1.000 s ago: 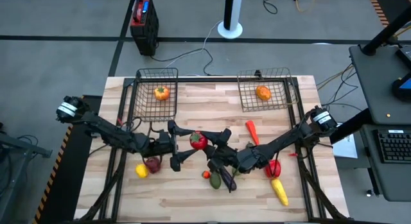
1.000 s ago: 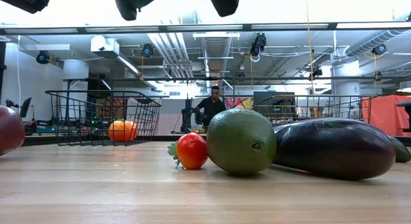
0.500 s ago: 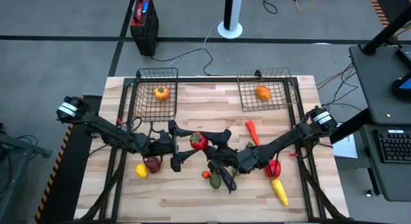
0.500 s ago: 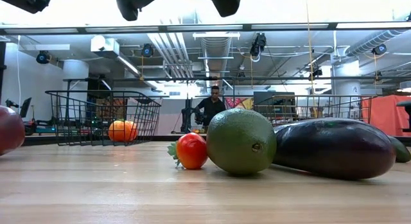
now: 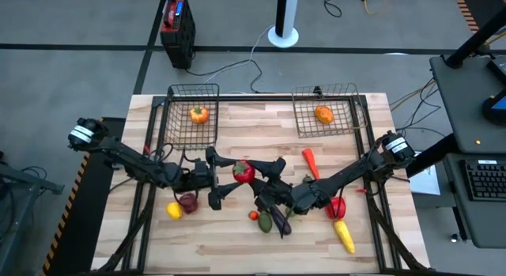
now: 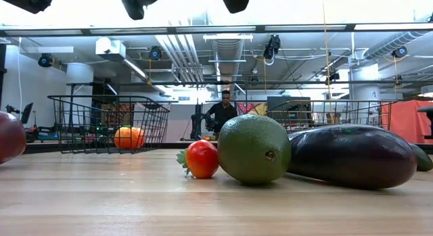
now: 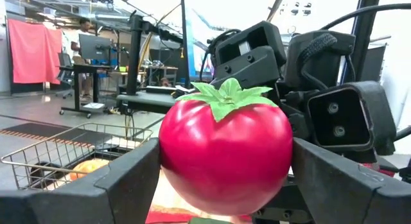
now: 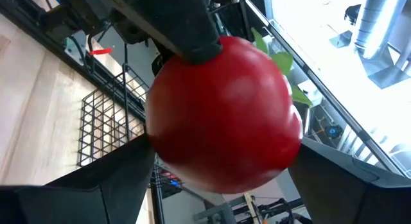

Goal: Sort produce into baskets
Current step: Put the top red tomato into the left wire basket

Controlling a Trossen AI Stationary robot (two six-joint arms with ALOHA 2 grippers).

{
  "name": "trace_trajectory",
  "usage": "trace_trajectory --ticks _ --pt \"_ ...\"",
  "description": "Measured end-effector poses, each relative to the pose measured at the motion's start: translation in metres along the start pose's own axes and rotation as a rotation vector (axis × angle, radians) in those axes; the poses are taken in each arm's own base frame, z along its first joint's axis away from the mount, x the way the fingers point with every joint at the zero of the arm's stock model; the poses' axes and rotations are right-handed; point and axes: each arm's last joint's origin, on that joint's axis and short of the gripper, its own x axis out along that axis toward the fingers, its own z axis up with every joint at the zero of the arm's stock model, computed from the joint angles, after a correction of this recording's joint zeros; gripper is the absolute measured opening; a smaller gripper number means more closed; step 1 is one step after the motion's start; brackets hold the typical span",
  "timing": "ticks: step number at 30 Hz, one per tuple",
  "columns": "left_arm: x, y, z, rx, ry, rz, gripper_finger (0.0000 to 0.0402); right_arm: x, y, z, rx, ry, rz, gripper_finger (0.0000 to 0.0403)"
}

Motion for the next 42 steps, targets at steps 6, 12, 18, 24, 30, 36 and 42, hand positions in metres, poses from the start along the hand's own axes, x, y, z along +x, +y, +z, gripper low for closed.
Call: trace_trajectory --ticks 6,12,18,24,30,36,42 --pt "-0.002 0.002 0.003 -0.001 -0.009 0.018 0.0310 0.001 -0.002 0.002 0.006 0.003 -0.006 0.0326" --pt "-0.005 0.004 0.008 0.021 -0.023 0.045 0.0310 0.001 -0.006 0.003 0.013 0.031 -0.025 0.0329" --pt "-0.008 0.006 0.013 0.028 -0.037 0.065 0.0310 0.001 -0.007 0.002 0.014 0.078 -0.044 0.0323" --pt "-0.014 0.013 0.024 0.063 -0.029 0.151 0.0310 0.001 -0.008 0.002 0.022 0.092 -0.052 0.0321" --pt "-0.028 0.025 0.039 0.107 0.019 0.290 0.0310 0.002 -0.009 0.001 0.029 0.097 -0.056 0.0320" --pt "-0.047 0.047 0.059 0.108 0.140 0.412 0.0310 0.007 -0.011 -0.003 0.028 0.115 -0.066 0.0311" --pt "-0.061 0.079 0.088 0.072 0.369 0.600 0.0310 0.016 -0.014 -0.009 0.026 0.140 -0.079 0.0310"
